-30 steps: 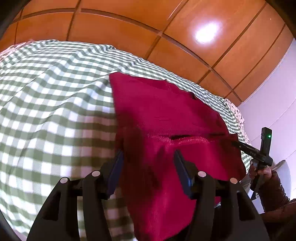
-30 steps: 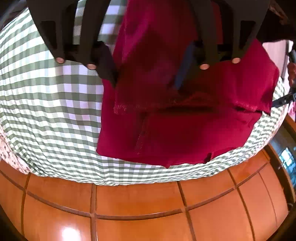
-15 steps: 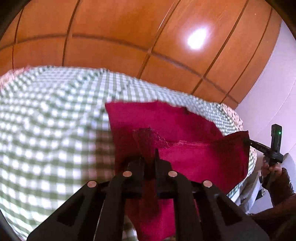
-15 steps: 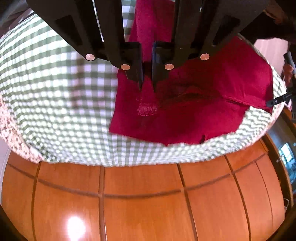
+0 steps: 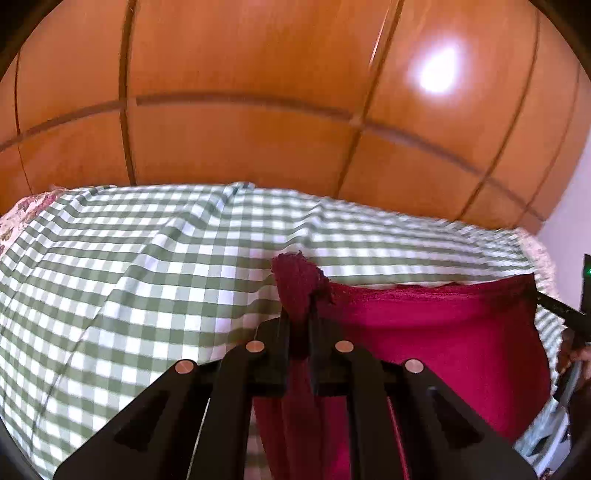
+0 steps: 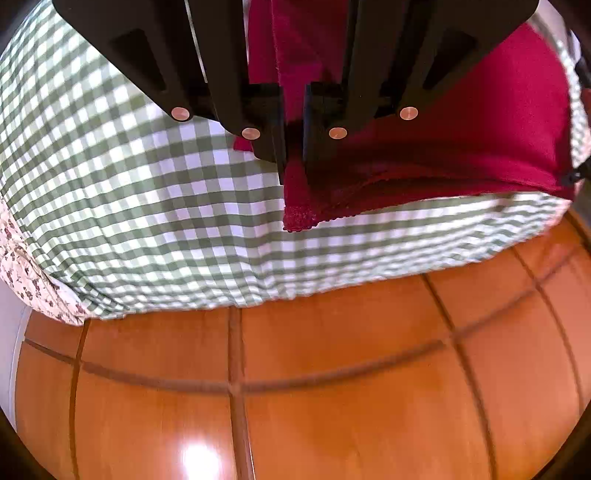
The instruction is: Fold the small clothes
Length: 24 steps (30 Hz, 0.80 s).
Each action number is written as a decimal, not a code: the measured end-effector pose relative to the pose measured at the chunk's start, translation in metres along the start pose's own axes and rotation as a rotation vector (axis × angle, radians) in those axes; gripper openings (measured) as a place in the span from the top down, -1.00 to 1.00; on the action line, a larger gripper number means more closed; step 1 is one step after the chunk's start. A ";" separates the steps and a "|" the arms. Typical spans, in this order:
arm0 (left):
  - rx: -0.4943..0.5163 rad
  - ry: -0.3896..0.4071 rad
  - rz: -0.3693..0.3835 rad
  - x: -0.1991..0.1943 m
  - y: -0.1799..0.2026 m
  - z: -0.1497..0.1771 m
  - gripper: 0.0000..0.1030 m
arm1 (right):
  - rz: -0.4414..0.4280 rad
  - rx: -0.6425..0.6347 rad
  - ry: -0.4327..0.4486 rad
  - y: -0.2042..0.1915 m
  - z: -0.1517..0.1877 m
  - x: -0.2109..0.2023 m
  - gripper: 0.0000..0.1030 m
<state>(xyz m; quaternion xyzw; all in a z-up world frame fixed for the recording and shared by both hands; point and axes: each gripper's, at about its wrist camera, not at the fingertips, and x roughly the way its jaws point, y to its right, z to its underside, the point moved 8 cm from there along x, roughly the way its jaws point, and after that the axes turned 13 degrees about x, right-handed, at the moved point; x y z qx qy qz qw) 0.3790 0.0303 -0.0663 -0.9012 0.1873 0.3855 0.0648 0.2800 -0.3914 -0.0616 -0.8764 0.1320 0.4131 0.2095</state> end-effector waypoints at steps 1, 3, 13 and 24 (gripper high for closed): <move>-0.007 -0.031 -0.011 0.015 -0.002 0.004 0.87 | 0.014 0.008 -0.014 0.002 0.001 0.011 0.89; -0.016 -0.082 -0.027 0.038 -0.005 0.011 0.87 | 0.056 0.010 -0.035 0.006 0.006 0.033 0.89; -0.060 -0.099 -0.103 0.032 -0.024 0.020 0.28 | 0.090 0.001 -0.035 0.006 0.010 0.045 0.22; -0.119 -0.014 0.222 -0.081 0.000 0.122 0.00 | -0.173 -0.126 0.049 -0.071 0.080 -0.058 -0.31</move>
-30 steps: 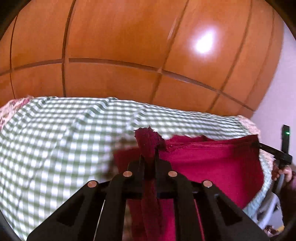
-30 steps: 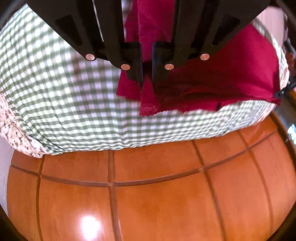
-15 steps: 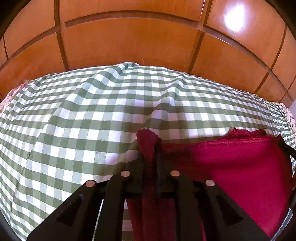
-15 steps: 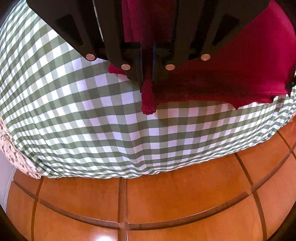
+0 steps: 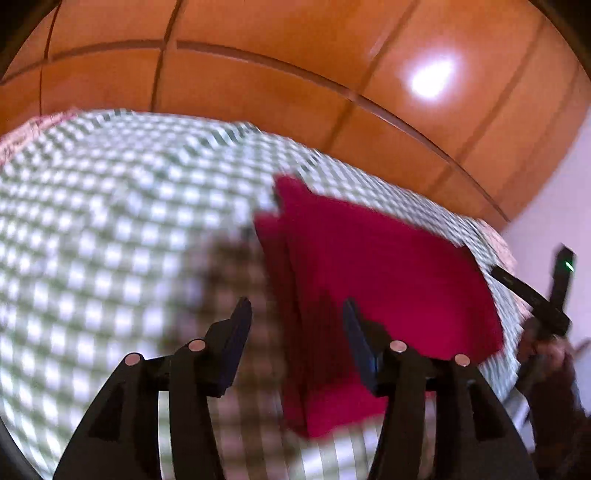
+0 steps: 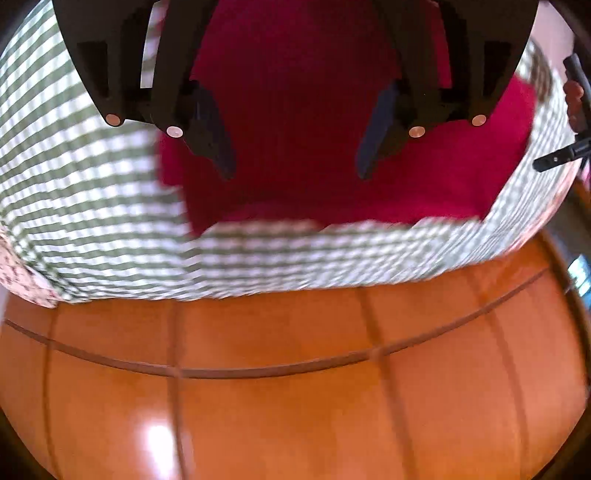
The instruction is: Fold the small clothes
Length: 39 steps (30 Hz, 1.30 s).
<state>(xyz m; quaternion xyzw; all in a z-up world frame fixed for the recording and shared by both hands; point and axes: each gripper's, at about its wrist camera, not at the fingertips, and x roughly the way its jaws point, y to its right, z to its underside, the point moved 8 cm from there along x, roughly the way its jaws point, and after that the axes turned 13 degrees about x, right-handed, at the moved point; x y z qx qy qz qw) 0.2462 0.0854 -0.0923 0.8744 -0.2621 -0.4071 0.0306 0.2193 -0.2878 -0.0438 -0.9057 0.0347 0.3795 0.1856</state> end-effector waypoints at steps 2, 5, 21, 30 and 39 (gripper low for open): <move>0.002 -0.024 0.064 -0.005 0.014 0.027 0.00 | -0.020 -0.024 -0.015 -0.012 0.017 -0.002 -0.31; -0.013 -0.043 0.084 -0.001 0.025 0.050 -0.07 | -0.030 -0.030 -0.044 -0.024 0.040 0.001 -0.31; 0.120 0.024 -0.038 -0.025 0.071 0.026 0.43 | -0.042 0.076 -0.045 0.016 0.059 -0.027 -0.24; 0.211 -0.154 -0.005 0.060 0.116 0.048 0.42 | 0.093 0.012 -0.131 0.061 0.100 -0.047 0.06; 0.197 -0.097 -0.104 0.040 0.117 0.031 0.02 | 0.079 0.103 -0.110 0.086 0.109 -0.037 0.19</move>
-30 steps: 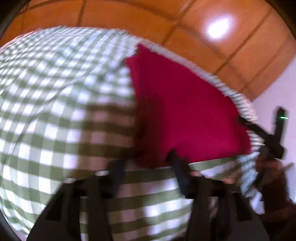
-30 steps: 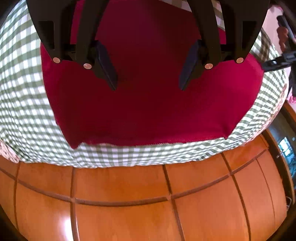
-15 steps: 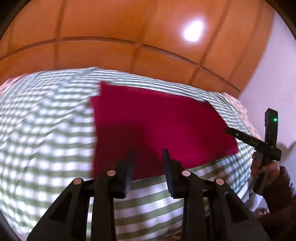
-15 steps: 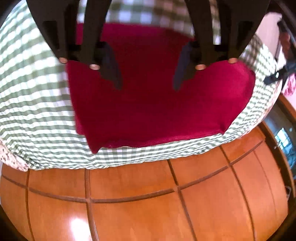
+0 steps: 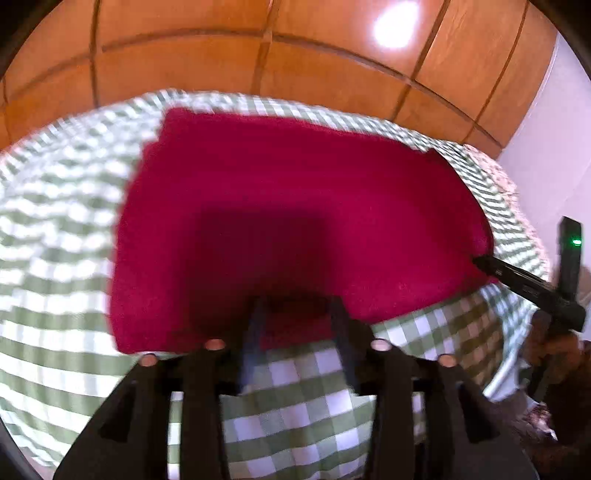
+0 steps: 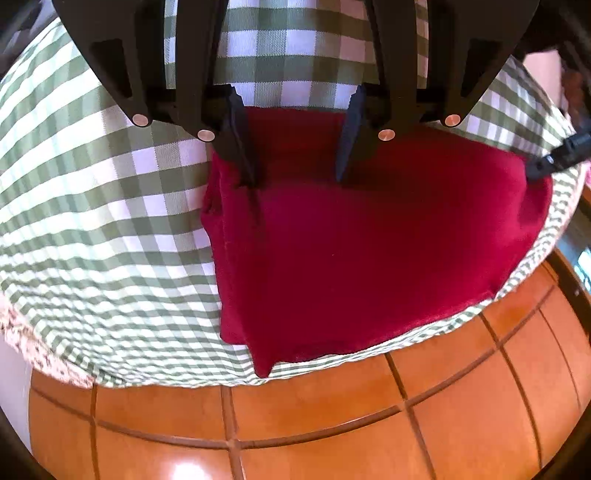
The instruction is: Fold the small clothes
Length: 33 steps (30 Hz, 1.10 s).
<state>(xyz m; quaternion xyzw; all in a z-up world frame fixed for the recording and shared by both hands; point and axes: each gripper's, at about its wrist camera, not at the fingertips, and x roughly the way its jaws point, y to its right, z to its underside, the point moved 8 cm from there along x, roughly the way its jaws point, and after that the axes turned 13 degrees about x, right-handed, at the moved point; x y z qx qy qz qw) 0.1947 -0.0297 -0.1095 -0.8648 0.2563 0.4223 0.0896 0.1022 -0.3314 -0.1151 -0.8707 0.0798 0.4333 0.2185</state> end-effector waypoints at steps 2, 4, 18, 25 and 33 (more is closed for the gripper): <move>0.005 0.025 -0.075 -0.012 -0.005 -0.005 -0.03 | 0.009 -0.002 -0.001 -0.002 -0.002 -0.007 0.18; 0.000 0.043 -0.107 -0.021 -0.011 -0.012 -0.16 | 0.013 -0.017 0.030 -0.009 -0.010 -0.019 0.01; -0.013 0.016 -0.241 -0.030 -0.040 -0.023 -0.28 | 0.007 -0.087 0.124 -0.087 -0.064 0.009 -0.30; -0.069 0.028 -0.245 -0.037 -0.069 -0.026 -0.28 | 0.114 -0.046 0.110 -0.060 -0.068 0.073 -0.58; -0.316 0.064 -0.086 -0.019 -0.147 -0.050 -0.03 | 0.094 -0.048 0.139 -0.057 -0.067 0.072 -0.58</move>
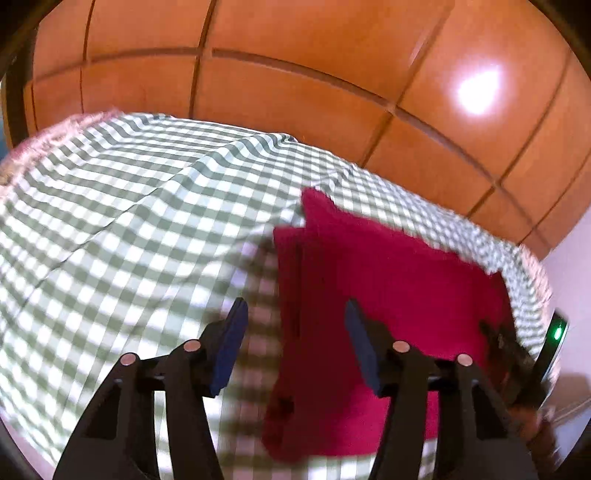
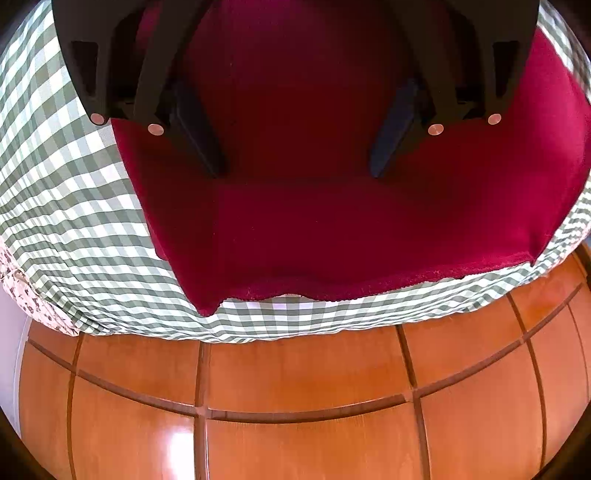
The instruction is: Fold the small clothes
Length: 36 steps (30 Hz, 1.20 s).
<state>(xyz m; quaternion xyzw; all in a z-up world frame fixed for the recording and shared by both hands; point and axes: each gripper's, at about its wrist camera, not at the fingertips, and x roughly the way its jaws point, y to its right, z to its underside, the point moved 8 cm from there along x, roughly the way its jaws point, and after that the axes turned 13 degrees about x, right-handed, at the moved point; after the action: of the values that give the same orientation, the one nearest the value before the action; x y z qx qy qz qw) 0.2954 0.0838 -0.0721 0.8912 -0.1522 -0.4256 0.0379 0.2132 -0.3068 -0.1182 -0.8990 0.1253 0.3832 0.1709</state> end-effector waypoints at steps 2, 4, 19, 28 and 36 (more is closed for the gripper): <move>-0.026 -0.013 0.030 0.015 -0.005 -0.010 -0.03 | -0.003 0.001 0.003 0.000 0.001 -0.001 -0.59; -0.054 -0.041 0.067 0.035 -0.006 -0.019 -0.03 | -0.004 0.003 0.005 -0.001 0.001 -0.001 -0.59; 0.016 -0.078 -0.127 0.114 0.014 -0.028 0.84 | -0.013 0.006 0.008 -0.006 0.003 -0.001 -0.64; 0.262 0.103 -0.217 0.054 0.074 -0.057 0.46 | -0.076 -0.130 -0.061 -0.044 -0.021 -0.021 -0.68; 0.338 -0.069 -0.150 0.129 0.107 -0.042 0.39 | -0.055 -0.174 -0.242 -0.073 -0.044 0.045 -0.65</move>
<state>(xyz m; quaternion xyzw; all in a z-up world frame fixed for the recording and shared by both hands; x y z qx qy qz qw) 0.3779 -0.0597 -0.1205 0.8786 -0.1561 -0.4258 -0.1495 0.2982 -0.2626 -0.1069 -0.8606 0.0456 0.4936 0.1167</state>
